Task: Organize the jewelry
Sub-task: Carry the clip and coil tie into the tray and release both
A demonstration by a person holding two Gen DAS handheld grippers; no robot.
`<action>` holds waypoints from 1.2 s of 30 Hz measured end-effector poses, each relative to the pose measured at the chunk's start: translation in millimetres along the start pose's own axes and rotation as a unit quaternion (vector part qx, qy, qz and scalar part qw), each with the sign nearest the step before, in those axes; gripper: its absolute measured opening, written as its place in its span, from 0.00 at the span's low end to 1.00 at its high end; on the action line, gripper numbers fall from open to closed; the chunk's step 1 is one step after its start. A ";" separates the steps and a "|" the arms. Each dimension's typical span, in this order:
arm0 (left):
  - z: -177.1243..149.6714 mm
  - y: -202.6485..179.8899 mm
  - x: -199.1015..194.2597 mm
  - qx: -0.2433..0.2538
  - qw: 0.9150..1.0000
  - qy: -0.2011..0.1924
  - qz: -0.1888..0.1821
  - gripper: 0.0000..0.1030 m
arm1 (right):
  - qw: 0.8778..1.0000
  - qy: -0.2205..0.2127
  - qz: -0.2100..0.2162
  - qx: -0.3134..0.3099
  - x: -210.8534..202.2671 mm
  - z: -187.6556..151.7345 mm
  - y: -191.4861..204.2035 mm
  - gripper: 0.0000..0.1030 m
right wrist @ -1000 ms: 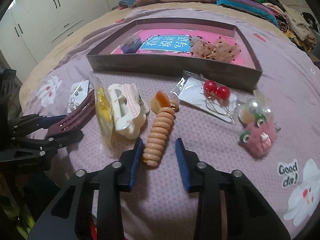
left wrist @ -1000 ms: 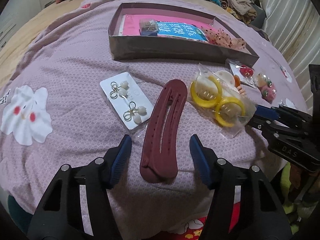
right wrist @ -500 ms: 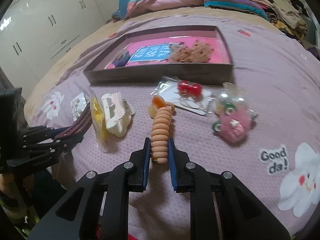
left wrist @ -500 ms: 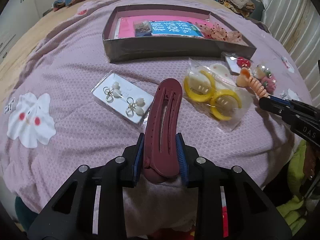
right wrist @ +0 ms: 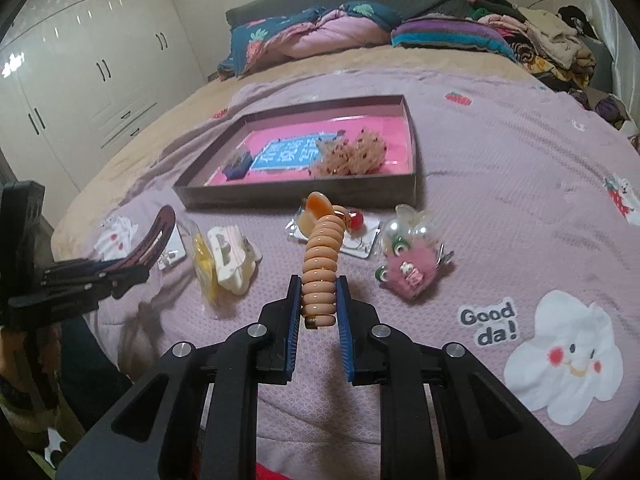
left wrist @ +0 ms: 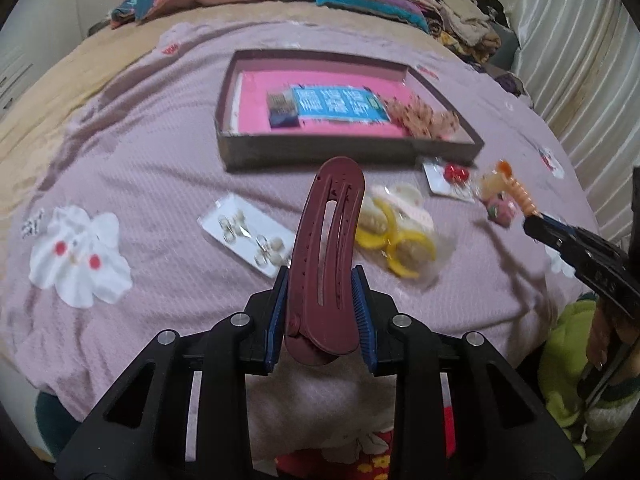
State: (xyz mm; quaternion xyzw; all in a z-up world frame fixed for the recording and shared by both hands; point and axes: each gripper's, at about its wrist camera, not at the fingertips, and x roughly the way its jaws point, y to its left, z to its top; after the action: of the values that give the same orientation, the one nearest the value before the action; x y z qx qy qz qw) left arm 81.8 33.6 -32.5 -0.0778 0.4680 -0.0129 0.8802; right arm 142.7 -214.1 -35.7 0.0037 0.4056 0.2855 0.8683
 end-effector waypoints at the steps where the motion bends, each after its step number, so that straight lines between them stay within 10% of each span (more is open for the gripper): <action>1: 4.1 1.7 -1.3 -0.003 1.000 -0.004 0.000 0.22 | 1.000 -0.003 0.001 0.000 -1.6 1.8 0.0 0.16; 36: 132.5 -23.8 53.7 0.000 0.999 -0.034 -0.002 0.22 | 0.998 -0.062 -0.009 -0.012 23.7 105.3 -18.0 0.16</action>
State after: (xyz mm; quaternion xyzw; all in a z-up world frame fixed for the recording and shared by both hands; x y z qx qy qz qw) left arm 222.5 21.6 -0.3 -0.0791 0.4373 -0.0124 0.8957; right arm 237.9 -193.7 14.0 0.0074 0.3471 0.2815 0.8945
